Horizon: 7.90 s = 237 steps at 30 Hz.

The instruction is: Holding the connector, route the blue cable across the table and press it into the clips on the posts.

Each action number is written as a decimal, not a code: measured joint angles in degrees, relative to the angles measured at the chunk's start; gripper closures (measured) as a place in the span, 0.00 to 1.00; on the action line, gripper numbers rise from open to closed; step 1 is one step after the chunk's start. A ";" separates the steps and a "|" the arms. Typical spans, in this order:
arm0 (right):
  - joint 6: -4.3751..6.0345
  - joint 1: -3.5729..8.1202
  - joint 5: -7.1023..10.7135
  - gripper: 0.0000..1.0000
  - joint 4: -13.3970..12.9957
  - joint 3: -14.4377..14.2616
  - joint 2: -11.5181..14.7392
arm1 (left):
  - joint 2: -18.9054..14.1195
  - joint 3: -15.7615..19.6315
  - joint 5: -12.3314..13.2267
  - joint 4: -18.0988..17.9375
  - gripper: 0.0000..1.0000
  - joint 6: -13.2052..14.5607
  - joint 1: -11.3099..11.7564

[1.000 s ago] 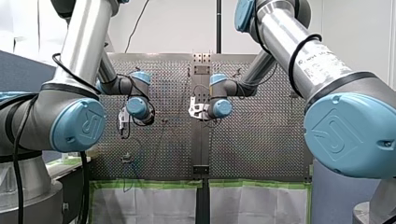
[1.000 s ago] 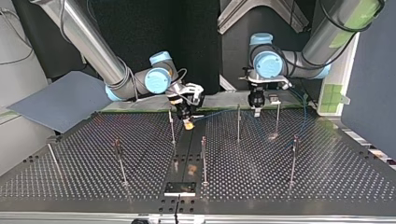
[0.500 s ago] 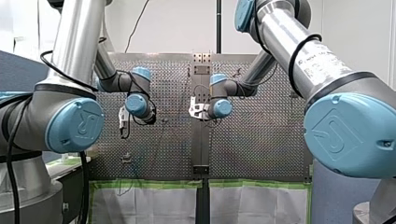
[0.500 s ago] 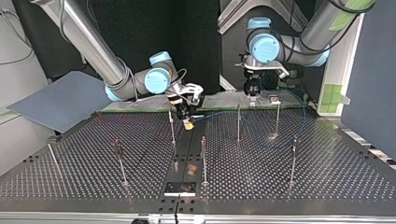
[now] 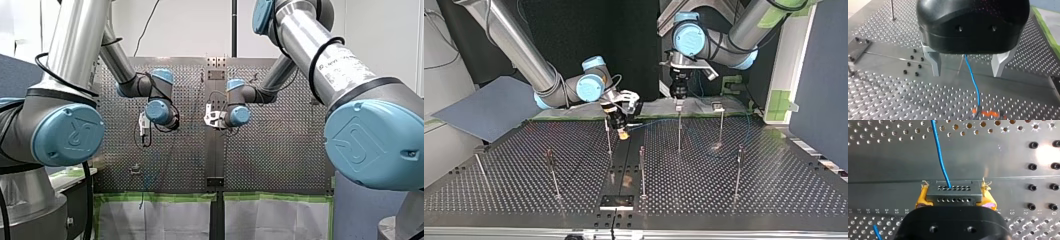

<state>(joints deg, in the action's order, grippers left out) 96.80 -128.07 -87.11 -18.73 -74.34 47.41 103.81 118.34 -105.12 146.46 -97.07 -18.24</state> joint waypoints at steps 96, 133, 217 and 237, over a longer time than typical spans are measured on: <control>0.09 0.46 0.35 1.00 5.17 -1.68 10.38 | 7.66 -18.96 -6.93 11.41 1.00 -2.58 -4.33; 0.81 2.11 1.82 1.00 6.74 -4.55 26.94 | -5.77 -21.23 -0.43 9.84 1.00 -4.50 -2.81; 2.10 8.86 5.72 1.00 5.57 -0.57 19.91 | -9.23 -20.04 8.43 21.01 0.00 -6.32 -1.39; 1.81 9.26 3.85 1.00 7.08 -2.64 22.27 | -10.59 -22.58 1.46 17.96 0.00 -4.89 -10.56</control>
<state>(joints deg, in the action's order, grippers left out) 98.61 -118.80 -83.26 -11.65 -76.98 69.67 93.22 95.76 -103.66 164.41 -101.96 -28.80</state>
